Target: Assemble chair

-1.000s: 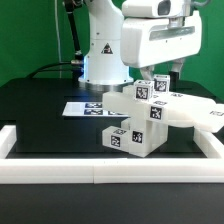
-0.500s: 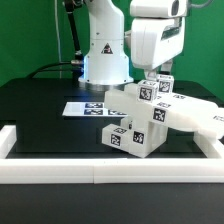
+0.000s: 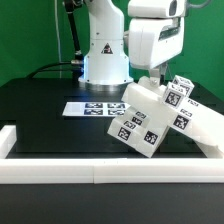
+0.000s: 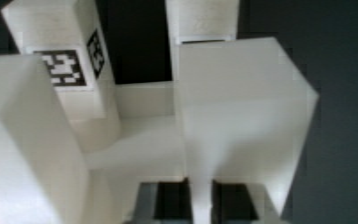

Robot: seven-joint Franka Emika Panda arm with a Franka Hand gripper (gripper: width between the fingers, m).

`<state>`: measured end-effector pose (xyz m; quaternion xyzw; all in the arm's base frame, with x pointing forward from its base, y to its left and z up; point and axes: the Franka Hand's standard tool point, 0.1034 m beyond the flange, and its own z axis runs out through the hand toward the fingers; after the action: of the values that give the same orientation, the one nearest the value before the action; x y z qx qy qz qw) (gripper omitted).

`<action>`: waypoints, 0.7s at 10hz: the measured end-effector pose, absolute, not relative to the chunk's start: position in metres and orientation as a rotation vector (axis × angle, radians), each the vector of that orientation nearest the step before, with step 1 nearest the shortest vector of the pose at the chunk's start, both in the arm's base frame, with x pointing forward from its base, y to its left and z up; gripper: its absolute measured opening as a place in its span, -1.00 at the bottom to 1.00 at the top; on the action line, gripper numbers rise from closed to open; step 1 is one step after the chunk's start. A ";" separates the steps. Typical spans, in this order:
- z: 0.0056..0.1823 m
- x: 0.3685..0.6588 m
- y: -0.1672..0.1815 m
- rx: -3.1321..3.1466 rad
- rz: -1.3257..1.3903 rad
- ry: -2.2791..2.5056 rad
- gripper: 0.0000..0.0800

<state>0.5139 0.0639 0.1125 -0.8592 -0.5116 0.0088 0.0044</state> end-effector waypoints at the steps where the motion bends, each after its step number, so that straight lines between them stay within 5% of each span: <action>1: 0.112 0.514 0.063 -2.693 0.028 -1.601 -0.93; 6: 0.112 0.514 0.062 -2.696 0.028 -1.595 -1.00; 7: 0.112 0.514 0.062 -2.697 0.028 -1.594 -0.80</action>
Offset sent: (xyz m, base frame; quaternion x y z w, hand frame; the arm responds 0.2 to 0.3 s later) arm 0.0000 0.0000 0.0000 0.0000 0.0000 0.0000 1.0000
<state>0.5141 0.0620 0.1125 -0.8608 -0.5089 0.0089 0.0043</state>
